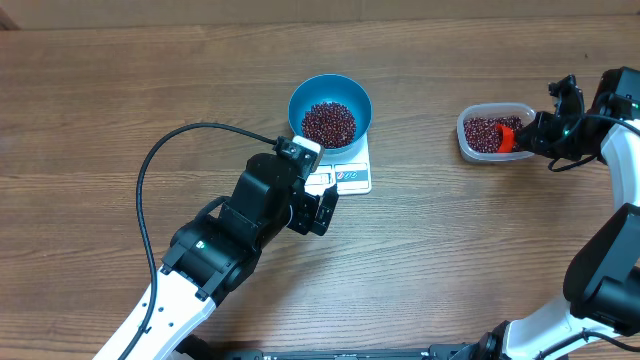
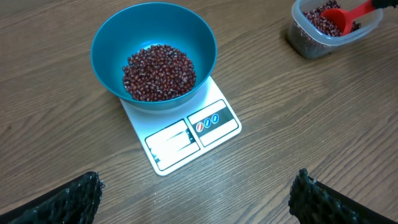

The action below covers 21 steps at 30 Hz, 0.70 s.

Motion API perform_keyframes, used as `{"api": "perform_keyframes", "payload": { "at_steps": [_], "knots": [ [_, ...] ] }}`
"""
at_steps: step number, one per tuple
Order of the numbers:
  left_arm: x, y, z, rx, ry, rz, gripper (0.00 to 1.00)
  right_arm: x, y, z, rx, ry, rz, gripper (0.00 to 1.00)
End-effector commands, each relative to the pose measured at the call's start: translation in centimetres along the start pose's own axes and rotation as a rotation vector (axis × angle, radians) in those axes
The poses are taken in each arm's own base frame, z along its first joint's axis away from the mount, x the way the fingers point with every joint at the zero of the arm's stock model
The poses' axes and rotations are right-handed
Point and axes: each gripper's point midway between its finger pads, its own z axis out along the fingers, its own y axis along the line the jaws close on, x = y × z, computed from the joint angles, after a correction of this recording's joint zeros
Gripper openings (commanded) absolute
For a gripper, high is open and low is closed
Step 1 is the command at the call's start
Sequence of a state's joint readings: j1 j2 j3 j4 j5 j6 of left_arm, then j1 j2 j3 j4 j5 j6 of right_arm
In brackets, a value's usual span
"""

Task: Scoop item into bowl and weigh 150g on scale
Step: 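Dig the red scoop into the beans and fill it with the right gripper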

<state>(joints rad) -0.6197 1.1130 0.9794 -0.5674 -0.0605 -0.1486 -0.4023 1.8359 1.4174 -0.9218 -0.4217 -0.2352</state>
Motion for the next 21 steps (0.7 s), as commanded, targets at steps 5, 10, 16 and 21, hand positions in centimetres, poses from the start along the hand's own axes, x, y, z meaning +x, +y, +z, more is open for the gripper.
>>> {"api": "perform_keyframes", "payload": {
  "at_steps": [5,10,16,21],
  "knots": [
    [0.2,0.1,0.1,-0.002,0.003,0.019,0.99,2.0,-1.4,2.8,-0.005,0.104,0.081,0.04],
    [0.2,0.1,0.1,-0.002,0.003,0.019,1.00,2.7,-2.6,3.7,-0.006,0.131,0.117,0.04],
    [0.2,0.1,0.1,-0.002,0.003,0.019,0.99,2.5,-4.5,2.9,0.010,0.104,0.182,0.04],
    [0.2,0.1,0.1,-0.002,0.003,0.019,0.99,2.7,-5.4,2.8,0.015,0.102,0.204,0.04]
  ]
}}
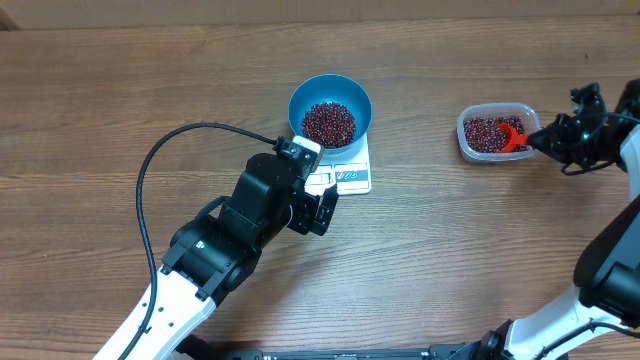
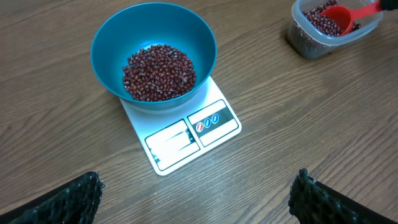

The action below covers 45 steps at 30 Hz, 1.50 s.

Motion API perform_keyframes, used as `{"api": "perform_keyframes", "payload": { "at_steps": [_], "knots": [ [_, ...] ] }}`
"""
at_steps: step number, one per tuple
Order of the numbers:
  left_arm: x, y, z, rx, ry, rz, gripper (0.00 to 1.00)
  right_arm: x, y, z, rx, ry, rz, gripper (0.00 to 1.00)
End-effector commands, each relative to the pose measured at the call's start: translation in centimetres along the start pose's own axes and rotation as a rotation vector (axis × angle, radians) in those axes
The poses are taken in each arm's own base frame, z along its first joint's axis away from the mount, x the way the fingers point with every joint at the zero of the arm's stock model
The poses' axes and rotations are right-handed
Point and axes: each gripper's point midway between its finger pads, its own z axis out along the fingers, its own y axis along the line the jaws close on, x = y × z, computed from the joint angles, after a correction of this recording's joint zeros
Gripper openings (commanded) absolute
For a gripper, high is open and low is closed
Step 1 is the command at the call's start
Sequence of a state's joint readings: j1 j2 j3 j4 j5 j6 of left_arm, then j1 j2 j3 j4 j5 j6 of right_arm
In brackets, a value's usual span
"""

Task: Scoop item into bowl and weigh 150g on scale
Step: 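Dig the red scoop into the beans and fill it with the right gripper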

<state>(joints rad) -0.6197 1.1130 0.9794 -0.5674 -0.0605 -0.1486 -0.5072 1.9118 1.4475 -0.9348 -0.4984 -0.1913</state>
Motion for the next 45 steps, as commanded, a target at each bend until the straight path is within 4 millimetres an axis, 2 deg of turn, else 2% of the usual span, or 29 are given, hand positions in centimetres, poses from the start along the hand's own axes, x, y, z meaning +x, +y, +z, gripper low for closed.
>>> {"api": "perform_keyframes", "payload": {
  "at_steps": [1,7,13,28,38,45],
  "knots": [
    [0.2,0.1,0.1,-0.002,0.003,0.019,0.99,2.3,-2.4,2.6,0.072,0.101,0.047,0.04],
    [0.2,0.1,0.1,-0.002,0.003,0.019,0.99,3.0,-2.8,3.5,0.069,0.132,0.064,0.04],
    [0.2,0.1,0.1,-0.002,0.003,0.019,1.00,3.0,-2.8,3.6,0.064,0.134,0.064,0.04],
    [0.2,0.1,0.1,-0.002,0.003,0.019,0.99,2.8,-1.2,3.8,-0.018,0.125,0.063,0.04],
    [0.2,0.1,0.1,-0.002,0.003,0.019,0.99,3.3,1.3,4.9,-0.032,0.160,0.002,0.04],
    [0.2,0.1,0.1,-0.001,0.003,0.019,0.99,3.3,1.0,5.0,-0.016,0.163,-0.003,0.04]
  ]
}}
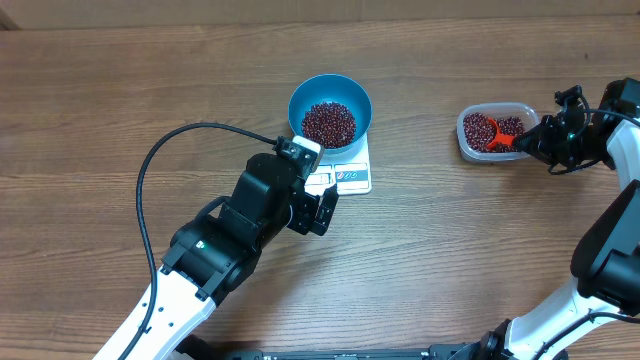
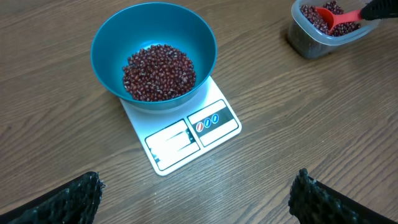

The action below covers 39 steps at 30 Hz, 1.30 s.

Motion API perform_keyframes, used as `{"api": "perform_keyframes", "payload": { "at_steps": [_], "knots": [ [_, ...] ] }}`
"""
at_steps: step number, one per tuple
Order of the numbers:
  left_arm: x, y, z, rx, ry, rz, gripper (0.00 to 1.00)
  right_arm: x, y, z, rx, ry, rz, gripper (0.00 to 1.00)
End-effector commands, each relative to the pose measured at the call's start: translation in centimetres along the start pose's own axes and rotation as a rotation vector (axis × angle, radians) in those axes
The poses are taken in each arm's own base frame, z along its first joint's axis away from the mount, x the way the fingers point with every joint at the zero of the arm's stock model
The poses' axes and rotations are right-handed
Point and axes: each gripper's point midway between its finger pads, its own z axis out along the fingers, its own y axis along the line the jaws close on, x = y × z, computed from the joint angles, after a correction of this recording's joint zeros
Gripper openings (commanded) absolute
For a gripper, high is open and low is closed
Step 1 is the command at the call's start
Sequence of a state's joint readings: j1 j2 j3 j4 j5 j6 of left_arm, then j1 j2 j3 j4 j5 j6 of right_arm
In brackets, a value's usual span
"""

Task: Scoop item into bowl and weigh 150g on scale
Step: 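Dig the red scoop into the beans and fill it with the right gripper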

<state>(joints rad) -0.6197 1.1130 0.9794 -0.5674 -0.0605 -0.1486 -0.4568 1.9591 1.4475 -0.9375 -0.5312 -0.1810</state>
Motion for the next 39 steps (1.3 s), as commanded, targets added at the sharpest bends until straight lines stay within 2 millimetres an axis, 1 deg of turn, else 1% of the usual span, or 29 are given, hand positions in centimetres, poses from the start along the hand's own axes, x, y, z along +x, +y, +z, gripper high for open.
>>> {"api": "perform_keyframes", "payload": {
  "at_steps": [1,4,12,16,21,26,31,39],
  "knots": [
    [0.2,0.1,0.1,-0.001,0.003,0.019,0.99,2.3,-0.8,2.6,0.035,0.100,0.010,0.04],
    [0.2,0.1,0.1,-0.002,0.003,0.019,1.00,2.2,-0.7,2.5,0.018,0.095,0.019,0.04],
    [0.2,0.1,0.1,-0.002,0.003,0.019,0.99,2.0,0.9,2.4,-0.081,0.082,0.028,0.04],
    [0.2,0.1,0.1,-0.002,0.003,0.019,0.99,1.8,0.8,2.2,-0.095,0.073,0.037,0.04],
    [0.2,0.1,0.1,-0.002,0.003,0.019,0.99,1.3,1.0,1.3,-0.173,0.041,0.069,0.04],
    [0.2,0.1,0.1,-0.001,0.003,0.019,1.00,1.1,0.0,0.5,-0.186,0.016,0.101,0.04],
    [0.2,0.1,0.1,-0.001,0.003,0.019,1.00,0.6,0.3,-0.2,-0.253,-0.012,0.118,0.04],
    [0.2,0.1,0.1,-0.001,0.003,0.019,0.99,0.5,0.5,-0.3,-0.273,-0.017,0.120,0.04]
  ]
}}
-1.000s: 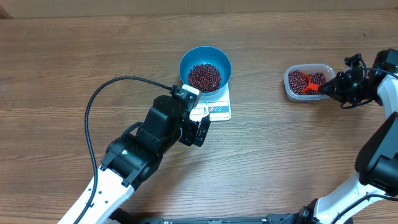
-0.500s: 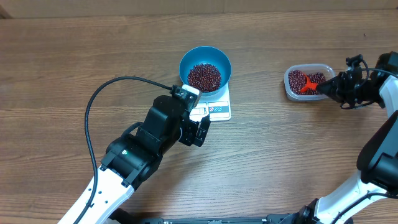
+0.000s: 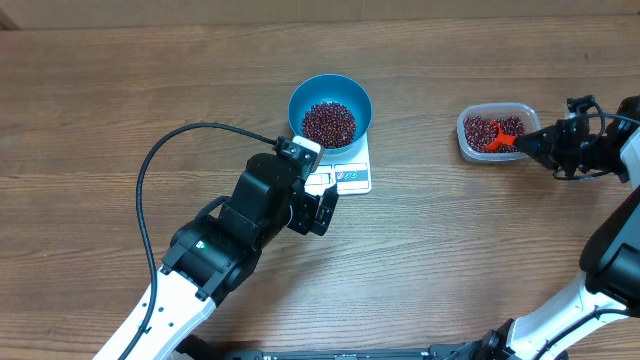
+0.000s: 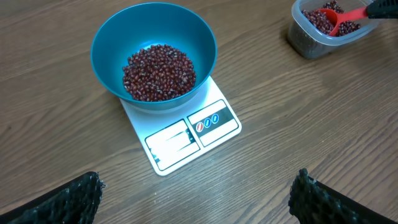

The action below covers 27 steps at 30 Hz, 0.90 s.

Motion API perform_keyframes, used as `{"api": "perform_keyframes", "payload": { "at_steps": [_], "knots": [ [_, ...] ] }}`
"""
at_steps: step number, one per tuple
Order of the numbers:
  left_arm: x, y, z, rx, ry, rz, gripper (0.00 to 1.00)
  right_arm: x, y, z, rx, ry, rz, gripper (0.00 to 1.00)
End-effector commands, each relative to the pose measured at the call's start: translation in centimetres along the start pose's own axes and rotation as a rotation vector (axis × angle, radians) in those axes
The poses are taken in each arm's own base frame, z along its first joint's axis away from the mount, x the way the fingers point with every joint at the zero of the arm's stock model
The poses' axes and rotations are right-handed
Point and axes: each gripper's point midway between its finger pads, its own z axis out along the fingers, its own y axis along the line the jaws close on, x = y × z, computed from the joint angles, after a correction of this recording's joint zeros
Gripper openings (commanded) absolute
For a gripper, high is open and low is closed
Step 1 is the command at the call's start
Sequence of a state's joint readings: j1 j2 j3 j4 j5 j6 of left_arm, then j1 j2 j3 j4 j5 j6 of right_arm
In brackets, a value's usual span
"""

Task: Scoop item into bowl and weigh 150g on scale
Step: 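Dig the red scoop into the beans and fill it with the right gripper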

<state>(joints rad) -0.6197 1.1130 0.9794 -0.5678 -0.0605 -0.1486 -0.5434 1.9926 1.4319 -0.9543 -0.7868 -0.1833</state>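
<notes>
A blue bowl (image 3: 330, 110) partly filled with red beans stands on a white scale (image 3: 345, 178); the left wrist view shows the same bowl (image 4: 154, 56) and scale (image 4: 183, 137). At the right, a clear tub of beans (image 3: 494, 132) holds the red scoop (image 3: 503, 135), its head down among the beans (image 4: 333, 22). My right gripper (image 3: 540, 143) is shut on the scoop's handle just past the tub's right rim. My left gripper (image 3: 318, 210) hangs open over the table in front of the scale, nothing between its fingers (image 4: 196, 183).
The wooden table (image 3: 120, 90) carries only the scale, bowl and tub. A black cable (image 3: 150, 180) loops from the left arm over the table's left half. The right arm comes in from the right edge.
My right gripper has shifted a little to the right, and the scoop's head has slid slightly toward the tub's right side, still in the beans. The left arm, bowl and scale are unchanged.
The scoop was at the tub's right edge, held by my right gripper. Then the gripper stood farther right with the scoop at the rim. Later the scoop's head lay mid-tub in the beans, and now it sits slightly back to the right. The bowl's contents look the same throughout.
</notes>
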Motion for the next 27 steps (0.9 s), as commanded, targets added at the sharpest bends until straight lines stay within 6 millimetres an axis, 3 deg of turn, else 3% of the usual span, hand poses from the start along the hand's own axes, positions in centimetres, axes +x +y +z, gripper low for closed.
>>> {"api": "perform_keyframes", "payload": {
  "at_steps": [1,9,17,27],
  "knots": [
    [0.2,0.1,0.1,-0.002,0.003,0.019,0.99,0.4,-0.1,0.5,-0.036,0.011,0.015,0.04],
    [0.2,0.1,0.1,-0.002,0.003,0.019,0.99,0.2,1.1,0.3,-0.112,-0.002,-0.004,0.04],
    [0.2,0.1,0.1,-0.002,0.002,0.019,1.00,-0.4,1.7,-1.1,-0.213,-0.051,-0.004,0.04],
    [0.2,0.1,0.1,-0.002,0.003,0.019,0.99,-0.8,1.8,-2.0,-0.254,-0.077,0.012,0.03]
  ]
}}
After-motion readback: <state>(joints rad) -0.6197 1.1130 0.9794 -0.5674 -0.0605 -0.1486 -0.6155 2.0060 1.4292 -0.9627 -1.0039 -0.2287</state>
